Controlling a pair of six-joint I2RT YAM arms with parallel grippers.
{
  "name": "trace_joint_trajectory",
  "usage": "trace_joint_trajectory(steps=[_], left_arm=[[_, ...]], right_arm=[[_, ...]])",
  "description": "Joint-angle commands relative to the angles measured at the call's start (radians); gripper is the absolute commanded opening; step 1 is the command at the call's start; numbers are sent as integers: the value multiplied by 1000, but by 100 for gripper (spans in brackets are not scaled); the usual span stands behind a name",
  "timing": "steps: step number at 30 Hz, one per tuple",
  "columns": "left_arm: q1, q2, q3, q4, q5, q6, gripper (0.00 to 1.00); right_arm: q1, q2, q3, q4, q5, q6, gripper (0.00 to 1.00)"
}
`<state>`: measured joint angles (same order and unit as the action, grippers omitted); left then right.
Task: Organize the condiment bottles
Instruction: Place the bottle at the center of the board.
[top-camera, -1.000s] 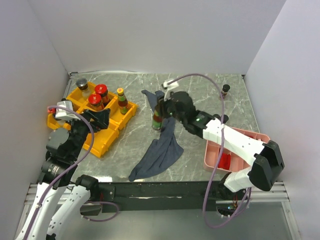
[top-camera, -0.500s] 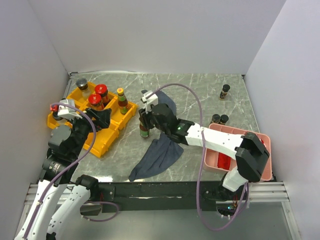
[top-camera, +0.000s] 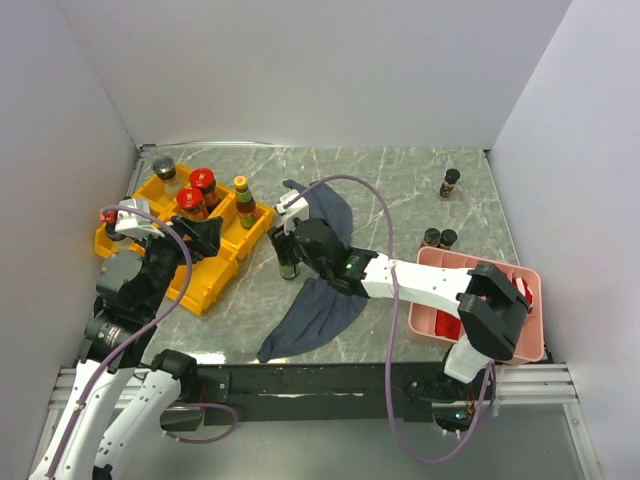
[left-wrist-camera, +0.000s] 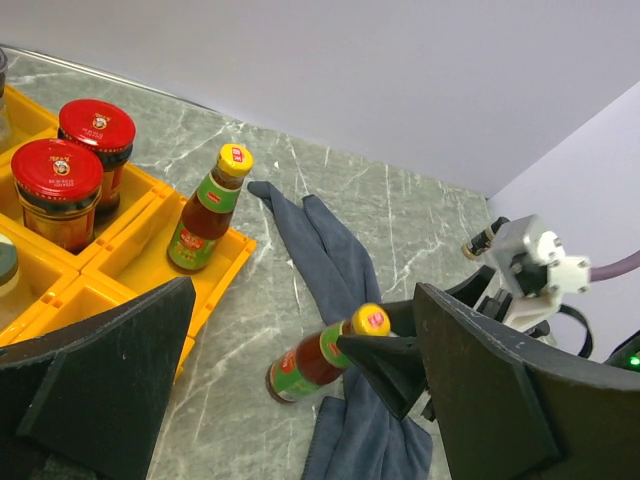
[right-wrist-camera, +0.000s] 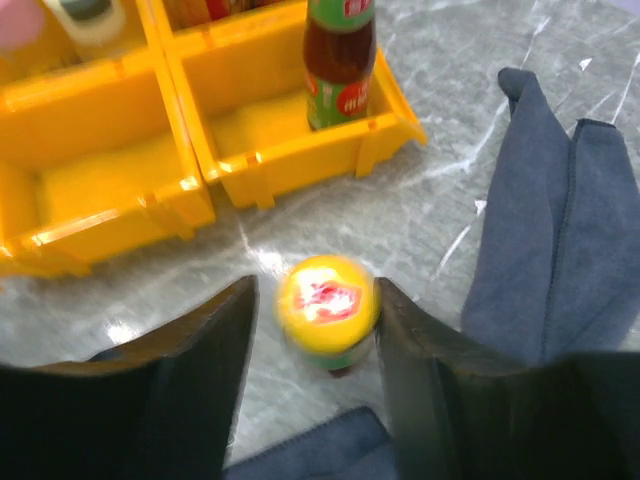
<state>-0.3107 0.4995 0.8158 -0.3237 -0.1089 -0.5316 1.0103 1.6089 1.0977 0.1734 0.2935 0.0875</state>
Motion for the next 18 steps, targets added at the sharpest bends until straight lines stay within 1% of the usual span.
trace_joint_trajectory(steps=[1, 2, 4, 5, 7, 11, 14, 15, 16, 18], left_arm=[[7, -4, 34, 8, -3, 21, 97], [7, -4, 36, 3, -9, 19, 97], [7, -3, 37, 2, -26, 16, 97], [7, 2, 40, 0, -31, 13, 97], [7, 5, 43, -5, -43, 9, 97], [9, 22, 42, -6, -40, 4, 97], [9, 45, 34, 14, 17, 4, 97], [9, 53, 33, 21, 32, 1, 97], [9, 72, 33, 38, 69, -2, 97], [9, 97, 34, 49, 89, -36, 97]], right_arm=[[7, -41, 40, 84, 49, 20, 67], [8, -65, 44, 74, 53, 23, 75], [10, -96, 47, 37, 56, 40, 85], [10, -125, 54, 22, 59, 46, 92], [10, -158, 62, -35, 65, 63, 100], [-6, -256, 77, -156, 140, 133, 100], [-47, -314, 96, -286, 251, 253, 100], [-61, -328, 99, -360, 263, 303, 100], [-76, -342, 91, -388, 266, 322, 100], [-107, -389, 59, -417, 262, 342, 100]])
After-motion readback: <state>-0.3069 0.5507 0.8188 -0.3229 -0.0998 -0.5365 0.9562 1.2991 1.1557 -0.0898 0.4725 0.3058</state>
